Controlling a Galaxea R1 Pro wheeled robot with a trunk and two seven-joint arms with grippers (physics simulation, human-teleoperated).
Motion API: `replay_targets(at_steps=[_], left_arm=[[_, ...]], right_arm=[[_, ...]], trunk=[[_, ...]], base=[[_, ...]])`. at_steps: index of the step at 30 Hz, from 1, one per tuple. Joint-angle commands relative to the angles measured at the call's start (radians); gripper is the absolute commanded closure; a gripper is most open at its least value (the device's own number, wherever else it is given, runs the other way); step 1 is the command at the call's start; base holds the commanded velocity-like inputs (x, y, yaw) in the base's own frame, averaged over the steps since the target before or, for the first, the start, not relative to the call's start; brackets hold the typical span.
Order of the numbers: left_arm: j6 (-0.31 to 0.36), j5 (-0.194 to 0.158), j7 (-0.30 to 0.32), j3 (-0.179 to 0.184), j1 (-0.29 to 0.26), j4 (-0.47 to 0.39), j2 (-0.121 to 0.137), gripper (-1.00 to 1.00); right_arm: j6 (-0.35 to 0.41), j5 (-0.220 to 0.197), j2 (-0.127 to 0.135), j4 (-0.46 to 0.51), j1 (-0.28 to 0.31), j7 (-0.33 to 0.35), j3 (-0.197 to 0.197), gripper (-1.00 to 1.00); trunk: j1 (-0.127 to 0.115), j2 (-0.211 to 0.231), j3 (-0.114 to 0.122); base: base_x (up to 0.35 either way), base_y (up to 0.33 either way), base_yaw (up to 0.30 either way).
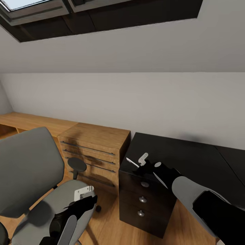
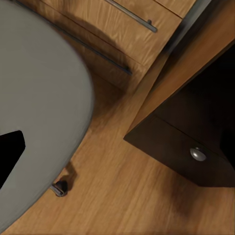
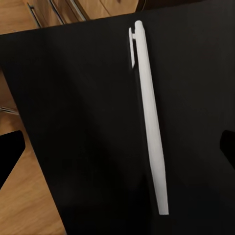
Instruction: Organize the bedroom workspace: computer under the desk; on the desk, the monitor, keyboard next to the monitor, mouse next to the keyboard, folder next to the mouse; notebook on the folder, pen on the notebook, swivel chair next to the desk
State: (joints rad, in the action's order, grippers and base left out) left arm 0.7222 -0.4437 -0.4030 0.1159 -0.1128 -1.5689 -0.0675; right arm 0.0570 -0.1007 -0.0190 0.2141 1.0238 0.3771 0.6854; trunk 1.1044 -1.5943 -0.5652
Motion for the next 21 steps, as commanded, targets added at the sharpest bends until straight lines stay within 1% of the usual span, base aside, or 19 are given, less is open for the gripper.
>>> replay_targets(at_steps=[1,4,17,18,21], left_arm=[[0.002,-0.01,-0.01,0.0,-0.001,-0.002,0.0,-1.0],[0.002,-0.011,-0.01,0.0,-0.001,-0.007,0.0,-1.0],[0.002,-0.009,-0.01,0.001,-0.001,-0.014,0.001,-1.0],[0.002,-0.008,-0.01,0.001,-0.001,-0.013,0.003,-1.0],[0.002,-0.007,-0.01,0.001,-0.001,-0.013,0.003,-1.0]], right_arm=[[0.006,-0.01,0.0,0.001,0.001,0.002,0.005,-1.0],[0.006,-0.01,0.001,0.001,0.001,0.002,0.005,-1.0],[0.004,-0.011,0.019,0.002,0.001,0.003,0.004,-1.0],[0.004,-0.012,0.026,0.003,0.001,0.003,-0.006,-1.0],[0.004,-0.012,0.028,0.004,0.001,0.003,-0.024,-1.0]], trunk=[[0.004,-0.008,-0.004],[0.015,-0.029,-0.014],[0.015,-0.029,-0.014],[0.015,-0.029,-0.014],[0.015,-0.029,-0.014]], base=[[0.0,0.0,0.0],[0.0,0.0,0.0],[0.0,0.0,0.0],[0.0,0.0,0.0],[0.0,0.0,0.0]])
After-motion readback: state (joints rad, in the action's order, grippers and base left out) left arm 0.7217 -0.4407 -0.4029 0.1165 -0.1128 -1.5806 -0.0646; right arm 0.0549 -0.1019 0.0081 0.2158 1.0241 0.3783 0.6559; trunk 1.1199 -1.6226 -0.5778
